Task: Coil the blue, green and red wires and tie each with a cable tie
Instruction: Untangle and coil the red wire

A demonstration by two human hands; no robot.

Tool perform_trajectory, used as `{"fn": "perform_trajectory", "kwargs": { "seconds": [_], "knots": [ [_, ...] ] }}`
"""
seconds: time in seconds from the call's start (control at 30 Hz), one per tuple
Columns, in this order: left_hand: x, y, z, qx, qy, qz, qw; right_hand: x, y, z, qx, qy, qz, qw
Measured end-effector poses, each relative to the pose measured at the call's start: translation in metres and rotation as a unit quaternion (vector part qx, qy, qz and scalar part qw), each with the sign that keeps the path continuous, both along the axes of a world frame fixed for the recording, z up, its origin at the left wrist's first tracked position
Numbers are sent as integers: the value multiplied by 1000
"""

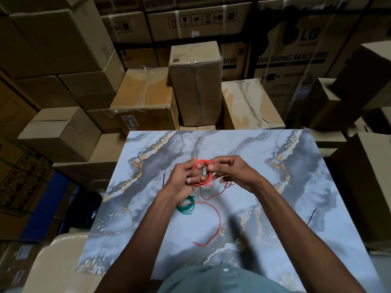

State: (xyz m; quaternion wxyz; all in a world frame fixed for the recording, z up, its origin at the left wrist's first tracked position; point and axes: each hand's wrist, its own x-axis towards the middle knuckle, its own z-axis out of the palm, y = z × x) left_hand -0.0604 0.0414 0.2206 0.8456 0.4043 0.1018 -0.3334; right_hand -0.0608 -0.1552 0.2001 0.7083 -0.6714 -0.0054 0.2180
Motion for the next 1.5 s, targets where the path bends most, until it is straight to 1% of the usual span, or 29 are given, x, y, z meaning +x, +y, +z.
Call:
{"fn": "perform_trajectory", "kwargs": {
  "seconds": [0.07,0.13,0.23,0.33,0.43,0.57,0.63,0.7,0.77,0.83,0.87,0.93,1.0,1.1,1.2,1.27,1.33,1.4,1.5],
  "knots": [
    [2,6,1,0,-1,1,1000,1,-7,-4,-44,-12,-35,998],
    [5,15,3,3,-6,3,1000,4,-19,-9,-43,-11,-67,997],
    [9,31,6,5,-6,16,1000,4,-37,-13,-30,-13,-79,996],
    [12,43,7,-39,9,38,998,4,-51,-6,-47,-32,-77,995],
    [19,54,3,-98,16,109,989,4,-62,5,-98,-77,-81,989],
    [33,63,-6,-156,31,212,964,10,-68,9,-173,-117,-108,972],
    [38,59,-12,-172,38,244,954,14,-61,4,-249,-155,-102,951],
    [41,52,-14,-172,29,270,947,12,-50,2,-309,-195,-73,928],
    [44,45,-14,-145,6,292,945,5,-34,1,-385,-237,3,892],
    [47,41,-11,-129,-15,316,940,-7,-13,5,-477,-266,110,830],
    [50,40,-10,-122,-23,329,936,-14,-2,8,-507,-271,156,803],
    [54,36,-10,-88,-38,347,933,-27,19,17,-512,-269,209,788],
    [55,31,-13,-26,-59,363,929,-37,34,32,-493,-280,226,792],
    [49,23,-25,103,-107,367,918,-37,41,51,-436,-304,216,819],
    [35,17,-38,234,-171,311,905,-28,39,60,-356,-316,192,858],
    [24,13,-42,299,-233,254,890,-20,36,61,-325,-329,149,874],
    [17,9,-44,331,-281,205,877,-12,30,59,-313,-333,87,885],
    [12,8,-46,339,-312,156,874,-4,23,55,-303,-328,41,894],
    [6,8,-47,358,-341,72,866,5,15,47,-270,-291,-5,918]
  ]
}}
